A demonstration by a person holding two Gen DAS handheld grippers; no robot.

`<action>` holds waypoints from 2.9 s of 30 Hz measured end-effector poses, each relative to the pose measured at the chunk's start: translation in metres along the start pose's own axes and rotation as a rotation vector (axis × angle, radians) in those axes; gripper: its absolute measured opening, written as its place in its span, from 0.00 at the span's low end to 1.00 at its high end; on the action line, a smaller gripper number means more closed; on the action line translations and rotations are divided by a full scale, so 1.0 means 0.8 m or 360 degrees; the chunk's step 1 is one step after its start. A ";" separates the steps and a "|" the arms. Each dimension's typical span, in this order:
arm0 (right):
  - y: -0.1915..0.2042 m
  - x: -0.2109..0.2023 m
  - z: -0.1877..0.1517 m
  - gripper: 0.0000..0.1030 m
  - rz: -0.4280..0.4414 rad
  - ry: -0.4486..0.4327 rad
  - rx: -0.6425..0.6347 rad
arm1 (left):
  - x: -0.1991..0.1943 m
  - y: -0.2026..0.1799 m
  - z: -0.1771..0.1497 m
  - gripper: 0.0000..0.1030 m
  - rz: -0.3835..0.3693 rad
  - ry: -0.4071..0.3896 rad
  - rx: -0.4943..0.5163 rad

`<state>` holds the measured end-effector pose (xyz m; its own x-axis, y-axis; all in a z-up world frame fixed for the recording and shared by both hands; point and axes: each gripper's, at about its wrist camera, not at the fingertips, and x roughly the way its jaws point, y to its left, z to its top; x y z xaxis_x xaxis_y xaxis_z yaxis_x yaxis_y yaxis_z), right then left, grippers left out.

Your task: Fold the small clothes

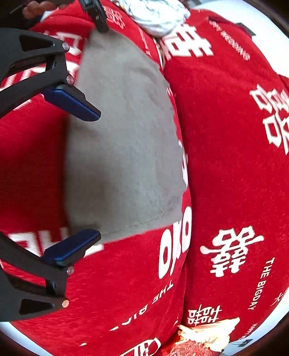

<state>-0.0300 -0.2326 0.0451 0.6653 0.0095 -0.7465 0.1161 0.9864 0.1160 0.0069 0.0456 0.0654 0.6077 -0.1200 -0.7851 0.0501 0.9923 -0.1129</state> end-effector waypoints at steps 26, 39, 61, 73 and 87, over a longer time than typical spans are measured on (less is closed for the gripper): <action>0.159 0.092 0.087 1.00 0.0046 0.0102 -0.0232 | 0.021 0.140 -0.039 0.90 -0.0840 0.0105 -0.0699; 0.224 0.075 0.128 1.00 0.0107 0.0045 -0.0395 | 0.068 0.137 -0.028 0.22 -0.0921 0.0068 -0.0837; 0.420 0.251 0.138 0.23 -0.0041 0.0544 -0.0796 | 0.075 0.144 -0.025 0.20 -0.0934 0.0079 -0.0892; 0.331 0.188 0.180 0.22 0.0445 0.0354 -0.0276 | 0.041 0.122 -0.036 1.00 -0.0860 -0.0116 -0.0752; 0.263 0.167 0.183 0.22 0.0692 0.0247 -0.0028 | 0.052 0.106 -0.026 0.76 -0.0879 -0.0166 -0.0675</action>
<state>0.1915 -0.0475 0.0661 0.5309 0.4461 -0.7206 -0.1630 0.8881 0.4297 0.0201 0.1244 0.0105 0.6564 -0.5785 -0.4842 0.0726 0.6873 -0.7227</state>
